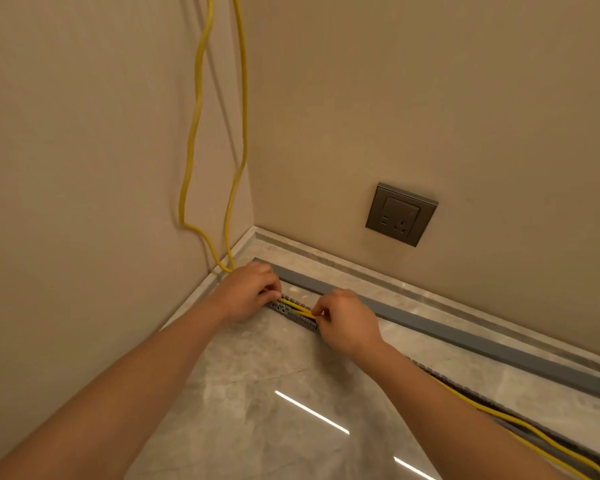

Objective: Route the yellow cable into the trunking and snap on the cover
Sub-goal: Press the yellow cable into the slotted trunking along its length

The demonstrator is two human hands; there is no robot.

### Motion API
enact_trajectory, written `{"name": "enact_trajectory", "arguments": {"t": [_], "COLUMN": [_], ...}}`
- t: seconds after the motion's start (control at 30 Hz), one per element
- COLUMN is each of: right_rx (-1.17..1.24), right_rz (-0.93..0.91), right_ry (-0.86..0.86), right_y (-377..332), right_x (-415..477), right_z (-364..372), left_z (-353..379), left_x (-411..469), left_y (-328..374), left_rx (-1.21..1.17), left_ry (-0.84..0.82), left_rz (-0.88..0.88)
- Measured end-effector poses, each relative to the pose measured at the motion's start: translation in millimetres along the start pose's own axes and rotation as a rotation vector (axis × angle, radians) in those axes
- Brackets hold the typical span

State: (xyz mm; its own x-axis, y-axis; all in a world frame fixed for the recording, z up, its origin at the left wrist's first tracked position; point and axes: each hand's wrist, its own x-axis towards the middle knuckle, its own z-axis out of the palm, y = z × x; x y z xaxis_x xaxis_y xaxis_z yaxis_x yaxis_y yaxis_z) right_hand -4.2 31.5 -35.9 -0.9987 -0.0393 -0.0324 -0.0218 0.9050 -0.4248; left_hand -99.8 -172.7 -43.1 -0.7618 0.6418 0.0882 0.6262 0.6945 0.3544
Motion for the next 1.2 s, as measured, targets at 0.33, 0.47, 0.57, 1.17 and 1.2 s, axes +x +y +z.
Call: {"name": "enact_trajectory", "arguments": {"t": [0.33,0.47,0.57,1.17,1.2], "right_rx": [-0.057,-0.123,-0.164,-0.184,-0.185], "right_rz": [-0.005,-0.066,-0.079,-0.063,-0.072], "right_ry": [-0.042,0.013,0.014,-0.093,-0.095], "right_y": [-6.8,-10.8,-13.0,-14.3,-14.0], "right_x": [0.3,-4.1,-1.6,12.6,12.4], "right_z": [5.3,10.8,11.8,12.8,12.5], "left_z": [6.6,8.4,-1.3,-12.2,-11.8], "left_x": [-31.9,-42.9,-41.3,-8.8,-7.4], "left_y": [-2.6,-0.6,-10.2,-36.5,-34.5], "left_rx": [0.116,0.182,0.196,-0.06,-0.097], "left_ry": [0.24,0.251,0.28,0.159,0.156], "left_rz": [-0.01,-0.001,-0.103,-0.366,-0.402]}}
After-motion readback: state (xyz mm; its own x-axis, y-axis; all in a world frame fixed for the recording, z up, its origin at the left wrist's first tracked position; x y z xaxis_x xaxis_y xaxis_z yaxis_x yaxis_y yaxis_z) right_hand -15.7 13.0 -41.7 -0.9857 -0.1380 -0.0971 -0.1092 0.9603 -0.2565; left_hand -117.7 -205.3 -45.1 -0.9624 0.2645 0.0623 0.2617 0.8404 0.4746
